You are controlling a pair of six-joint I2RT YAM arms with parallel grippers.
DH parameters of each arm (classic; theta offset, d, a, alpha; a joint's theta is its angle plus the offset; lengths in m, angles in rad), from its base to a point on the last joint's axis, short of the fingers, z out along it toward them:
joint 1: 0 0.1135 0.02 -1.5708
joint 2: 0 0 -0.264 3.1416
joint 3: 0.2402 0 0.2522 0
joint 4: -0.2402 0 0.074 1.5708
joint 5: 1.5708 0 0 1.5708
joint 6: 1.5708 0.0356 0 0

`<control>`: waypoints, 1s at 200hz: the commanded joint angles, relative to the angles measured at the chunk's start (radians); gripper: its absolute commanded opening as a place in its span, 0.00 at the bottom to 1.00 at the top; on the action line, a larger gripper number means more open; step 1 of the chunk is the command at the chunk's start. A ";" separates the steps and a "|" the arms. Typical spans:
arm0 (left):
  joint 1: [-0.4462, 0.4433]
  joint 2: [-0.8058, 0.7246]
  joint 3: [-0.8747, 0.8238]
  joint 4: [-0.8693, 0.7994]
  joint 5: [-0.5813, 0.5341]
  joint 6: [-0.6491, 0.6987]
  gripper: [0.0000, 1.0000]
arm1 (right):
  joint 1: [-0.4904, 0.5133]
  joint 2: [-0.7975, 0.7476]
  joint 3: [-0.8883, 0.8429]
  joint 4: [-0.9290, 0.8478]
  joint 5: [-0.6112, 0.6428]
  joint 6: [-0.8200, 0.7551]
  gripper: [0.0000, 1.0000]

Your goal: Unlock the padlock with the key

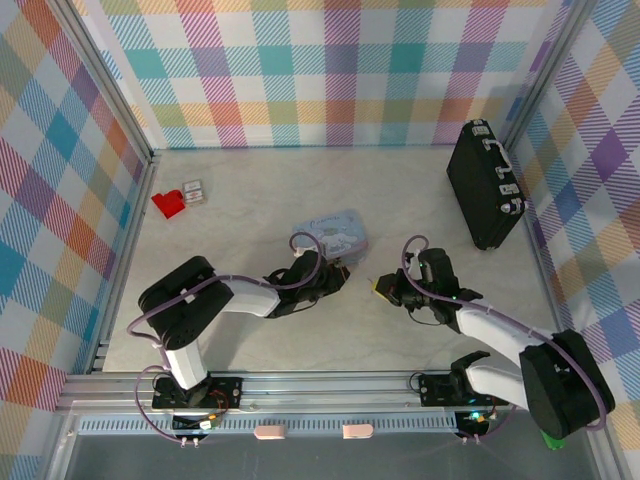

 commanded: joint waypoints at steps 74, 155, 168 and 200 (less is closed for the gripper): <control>-0.007 0.085 -0.122 0.241 -0.141 0.087 0.50 | -0.004 -0.075 0.010 -0.082 0.037 -0.029 0.00; -0.015 0.159 0.068 -0.043 -0.224 0.115 0.51 | -0.004 -0.108 0.002 -0.090 0.043 -0.024 0.00; -0.015 0.183 0.100 -0.065 -0.221 0.111 0.51 | -0.004 -0.111 0.002 -0.089 0.041 -0.021 0.00; -0.015 0.206 0.158 -0.121 -0.234 0.107 0.45 | -0.004 -0.123 0.001 -0.097 0.044 -0.025 0.00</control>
